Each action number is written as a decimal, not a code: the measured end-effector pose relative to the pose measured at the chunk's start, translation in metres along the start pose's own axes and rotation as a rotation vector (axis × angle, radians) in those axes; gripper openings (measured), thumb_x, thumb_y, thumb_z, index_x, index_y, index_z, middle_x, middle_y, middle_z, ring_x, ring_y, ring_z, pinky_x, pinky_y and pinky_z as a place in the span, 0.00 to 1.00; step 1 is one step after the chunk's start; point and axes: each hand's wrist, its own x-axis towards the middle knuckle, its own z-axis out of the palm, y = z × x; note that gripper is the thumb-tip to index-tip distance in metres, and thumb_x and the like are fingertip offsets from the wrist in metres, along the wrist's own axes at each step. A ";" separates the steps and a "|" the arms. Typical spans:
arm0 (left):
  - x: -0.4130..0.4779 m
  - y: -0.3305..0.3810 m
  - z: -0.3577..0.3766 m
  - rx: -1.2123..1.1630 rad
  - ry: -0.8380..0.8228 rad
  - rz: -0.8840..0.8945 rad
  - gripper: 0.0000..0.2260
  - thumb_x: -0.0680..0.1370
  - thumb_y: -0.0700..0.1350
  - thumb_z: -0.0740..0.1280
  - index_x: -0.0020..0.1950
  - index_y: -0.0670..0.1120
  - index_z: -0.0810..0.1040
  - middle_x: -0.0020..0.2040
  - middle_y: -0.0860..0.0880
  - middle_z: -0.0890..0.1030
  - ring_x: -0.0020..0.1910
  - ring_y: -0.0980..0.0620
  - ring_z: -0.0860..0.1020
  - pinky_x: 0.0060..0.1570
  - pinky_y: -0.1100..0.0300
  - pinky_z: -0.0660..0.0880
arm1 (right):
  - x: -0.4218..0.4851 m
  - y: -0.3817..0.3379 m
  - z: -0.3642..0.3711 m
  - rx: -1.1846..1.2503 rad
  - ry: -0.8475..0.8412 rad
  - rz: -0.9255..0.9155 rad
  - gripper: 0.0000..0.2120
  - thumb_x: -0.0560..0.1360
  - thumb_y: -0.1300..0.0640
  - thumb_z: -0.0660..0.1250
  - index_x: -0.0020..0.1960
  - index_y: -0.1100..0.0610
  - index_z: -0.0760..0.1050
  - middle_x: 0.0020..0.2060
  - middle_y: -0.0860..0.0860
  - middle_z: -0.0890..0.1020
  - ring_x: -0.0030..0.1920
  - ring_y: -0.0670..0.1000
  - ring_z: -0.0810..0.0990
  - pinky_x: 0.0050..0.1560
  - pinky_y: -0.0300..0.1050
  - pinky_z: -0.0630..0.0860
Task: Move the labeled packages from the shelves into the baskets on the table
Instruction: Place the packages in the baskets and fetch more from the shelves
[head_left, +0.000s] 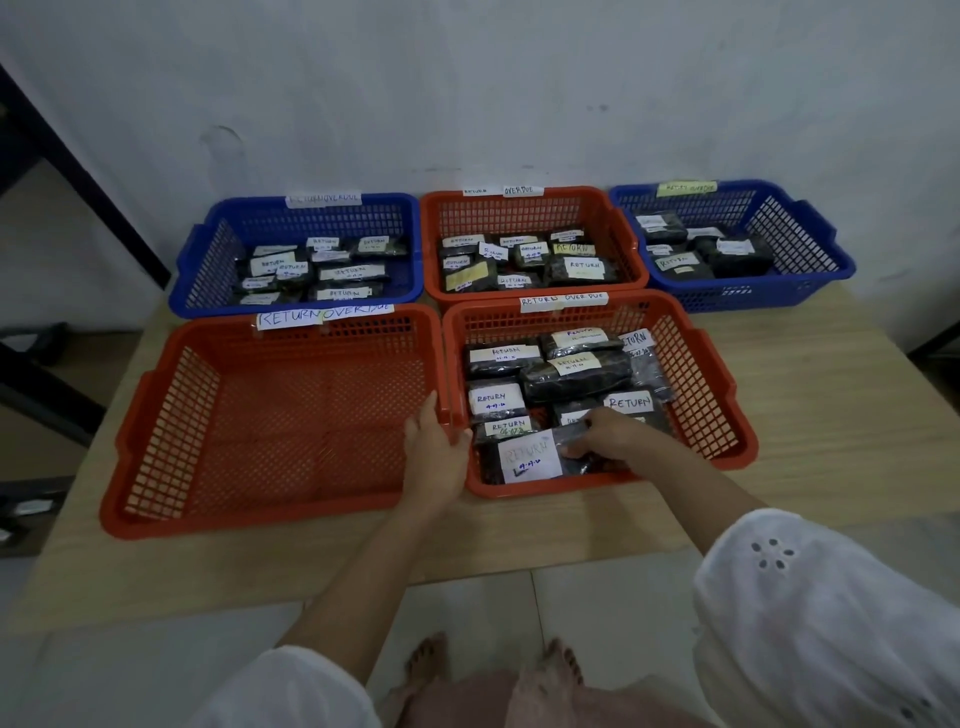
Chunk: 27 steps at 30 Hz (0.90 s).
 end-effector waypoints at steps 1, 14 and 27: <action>0.000 0.000 0.000 0.002 -0.004 0.002 0.29 0.79 0.41 0.64 0.77 0.47 0.55 0.72 0.41 0.61 0.71 0.44 0.61 0.70 0.54 0.58 | 0.001 -0.003 0.003 -0.018 0.005 0.011 0.19 0.72 0.59 0.72 0.60 0.66 0.73 0.53 0.61 0.80 0.45 0.54 0.76 0.44 0.44 0.71; 0.001 -0.003 -0.003 0.000 -0.035 0.004 0.30 0.79 0.40 0.64 0.77 0.48 0.54 0.73 0.43 0.60 0.71 0.45 0.62 0.70 0.52 0.60 | 0.016 0.006 0.025 0.015 0.239 -0.115 0.05 0.77 0.61 0.63 0.52 0.56 0.74 0.40 0.51 0.76 0.34 0.47 0.71 0.29 0.40 0.65; 0.000 -0.003 -0.003 -0.003 -0.038 0.017 0.29 0.79 0.40 0.64 0.77 0.47 0.55 0.72 0.42 0.60 0.71 0.45 0.63 0.69 0.55 0.59 | 0.022 0.005 0.029 0.180 0.340 -0.037 0.09 0.72 0.63 0.70 0.47 0.54 0.72 0.41 0.51 0.76 0.36 0.48 0.74 0.32 0.40 0.69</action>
